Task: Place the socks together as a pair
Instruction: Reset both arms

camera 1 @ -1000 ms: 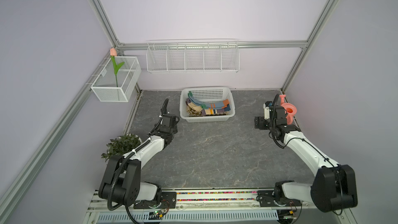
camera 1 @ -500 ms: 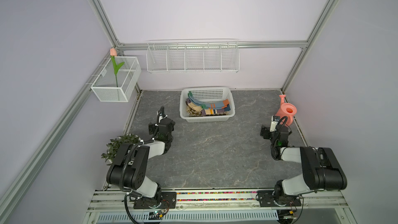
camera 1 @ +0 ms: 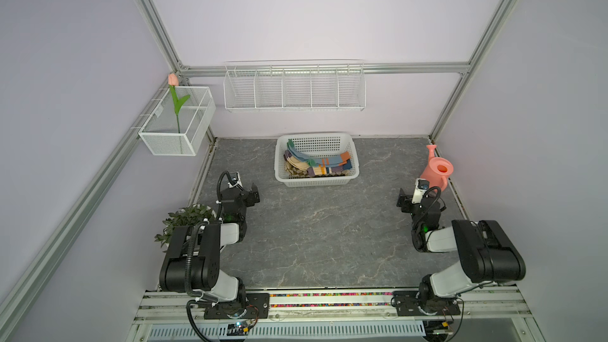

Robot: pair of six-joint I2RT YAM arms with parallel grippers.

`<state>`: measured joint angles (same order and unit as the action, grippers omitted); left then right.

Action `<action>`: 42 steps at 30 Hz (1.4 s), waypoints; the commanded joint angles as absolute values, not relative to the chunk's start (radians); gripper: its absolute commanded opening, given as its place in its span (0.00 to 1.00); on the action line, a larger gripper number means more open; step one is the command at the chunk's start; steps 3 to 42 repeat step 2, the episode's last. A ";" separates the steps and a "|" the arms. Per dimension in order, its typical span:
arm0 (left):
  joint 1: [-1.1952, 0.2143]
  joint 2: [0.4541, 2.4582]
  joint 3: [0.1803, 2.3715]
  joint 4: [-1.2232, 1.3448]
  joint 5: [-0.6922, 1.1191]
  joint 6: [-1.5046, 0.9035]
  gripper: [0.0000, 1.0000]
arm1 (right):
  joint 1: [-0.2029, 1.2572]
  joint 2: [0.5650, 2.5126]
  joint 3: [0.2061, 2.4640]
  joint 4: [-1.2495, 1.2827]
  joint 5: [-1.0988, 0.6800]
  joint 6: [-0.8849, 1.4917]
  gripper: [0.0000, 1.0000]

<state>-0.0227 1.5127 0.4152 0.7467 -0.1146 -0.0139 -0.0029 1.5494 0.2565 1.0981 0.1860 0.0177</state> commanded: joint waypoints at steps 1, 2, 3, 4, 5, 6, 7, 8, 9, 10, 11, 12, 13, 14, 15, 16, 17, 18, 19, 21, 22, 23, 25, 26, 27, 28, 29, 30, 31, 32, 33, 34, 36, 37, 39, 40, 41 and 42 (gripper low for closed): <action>-0.025 1.506 0.439 0.741 -0.087 -0.007 0.99 | 0.002 1.549 0.272 1.112 0.179 -0.005 0.88; -0.026 1.508 0.436 0.748 -0.088 -0.008 0.99 | 0.002 1.549 0.266 1.129 0.187 -0.003 0.89; -0.026 1.508 0.436 0.748 -0.088 -0.008 0.99 | 0.002 1.549 0.266 1.129 0.187 -0.003 0.89; -0.026 1.508 0.436 0.748 -0.088 -0.008 0.99 | 0.002 1.549 0.266 1.129 0.187 -0.003 0.89; -0.026 1.508 0.436 0.748 -0.088 -0.008 0.99 | 0.002 1.549 0.266 1.129 0.187 -0.003 0.89; -0.026 1.508 0.436 0.748 -0.088 -0.008 0.99 | 0.002 1.549 0.266 1.129 0.187 -0.003 0.89; -0.026 1.508 0.436 0.748 -0.088 -0.008 0.99 | 0.002 1.549 0.266 1.129 0.187 -0.003 0.89; -0.026 1.508 0.436 0.748 -0.088 -0.008 0.99 | 0.002 1.549 0.266 1.129 0.187 -0.003 0.89; -0.026 1.508 0.436 0.748 -0.088 -0.008 0.99 | 0.002 1.549 0.266 1.129 0.187 -0.003 0.89; -0.026 1.508 0.436 0.748 -0.088 -0.008 0.99 | 0.002 1.549 0.266 1.129 0.187 -0.003 0.89; -0.026 1.508 0.436 0.748 -0.088 -0.008 0.99 | 0.002 1.549 0.266 1.129 0.187 -0.003 0.89; -0.026 1.508 0.436 0.748 -0.088 -0.008 0.99 | 0.002 1.549 0.266 1.129 0.187 -0.003 0.89; -0.026 1.508 0.436 0.748 -0.088 -0.008 0.99 | 0.002 1.549 0.266 1.129 0.187 -0.003 0.89; -0.026 1.508 0.436 0.748 -0.088 -0.008 0.99 | 0.002 1.549 0.266 1.129 0.187 -0.003 0.89; -0.026 1.508 0.436 0.748 -0.088 -0.008 0.99 | 0.002 1.549 0.266 1.129 0.187 -0.003 0.89; -0.026 1.508 0.436 0.748 -0.088 -0.008 0.99 | 0.002 1.549 0.266 1.129 0.187 -0.003 0.89; -0.026 1.508 0.436 0.748 -0.088 -0.008 0.99 | 0.002 1.549 0.266 1.129 0.187 -0.003 0.89; -0.026 1.508 0.436 0.748 -0.088 -0.008 0.99 | 0.002 1.549 0.266 1.129 0.187 -0.003 0.89; -0.026 1.508 0.436 0.748 -0.088 -0.008 0.99 | 0.002 1.549 0.266 1.129 0.187 -0.003 0.89; -0.026 1.508 0.436 0.748 -0.088 -0.008 0.99 | 0.002 1.549 0.266 1.129 0.187 -0.003 0.89; -0.026 1.508 0.436 0.748 -0.088 -0.008 0.99 | 0.002 1.549 0.266 1.129 0.187 -0.003 0.89; -0.026 1.508 0.436 0.748 -0.088 -0.008 0.99 | 0.002 1.549 0.266 1.129 0.187 -0.003 0.89; -0.026 1.508 0.436 0.748 -0.088 -0.008 0.99 | 0.002 1.549 0.266 1.129 0.187 -0.003 0.89; -0.026 1.508 0.436 0.748 -0.088 -0.008 0.99 | 0.002 1.549 0.266 1.129 0.187 -0.003 0.89; -0.026 1.508 0.436 0.748 -0.088 -0.008 0.99 | 0.002 1.549 0.266 1.129 0.187 -0.003 0.89; -0.026 1.508 0.436 0.748 -0.088 -0.008 0.99 | 0.002 1.549 0.266 1.129 0.187 -0.003 0.89; -0.026 1.508 0.436 0.748 -0.088 -0.008 0.99 | 0.002 1.549 0.266 1.129 0.187 -0.003 0.89; -0.026 1.508 0.436 0.748 -0.088 -0.008 0.99 | 0.002 1.549 0.266 1.129 0.187 -0.003 0.89; -0.026 1.508 0.436 0.748 -0.088 -0.008 0.99 | 0.002 1.549 0.266 1.129 0.187 -0.003 0.89; -0.026 1.508 0.436 0.748 -0.088 -0.008 0.99 | 0.002 1.549 0.266 1.129 0.187 -0.003 0.89; -0.026 1.508 0.436 0.748 -0.088 -0.008 0.99 | 0.002 1.549 0.266 1.129 0.187 -0.003 0.89; -0.026 1.508 0.436 0.748 -0.088 -0.008 0.99 | 0.002 1.549 0.266 1.129 0.187 -0.003 0.89; -0.026 1.508 0.436 0.748 -0.088 -0.008 0.99 | 0.002 1.549 0.266 1.129 0.187 -0.003 0.89; -0.026 1.508 0.436 0.748 -0.088 -0.008 0.99 | 0.002 1.549 0.266 1.129 0.187 -0.003 0.89; -0.026 1.508 0.436 0.748 -0.088 -0.008 0.99 | 0.002 1.549 0.266 1.129 0.187 -0.003 0.89; -0.026 1.508 0.436 0.748 -0.088 -0.008 0.99 | 0.002 1.549 0.266 1.129 0.187 -0.003 0.89; -0.026 1.508 0.436 0.748 -0.088 -0.008 0.99 | 0.002 1.549 0.266 1.129 0.187 -0.003 0.89; -0.026 1.508 0.436 0.748 -0.088 -0.008 0.99 | 0.002 1.549 0.266 1.129 0.187 -0.003 0.89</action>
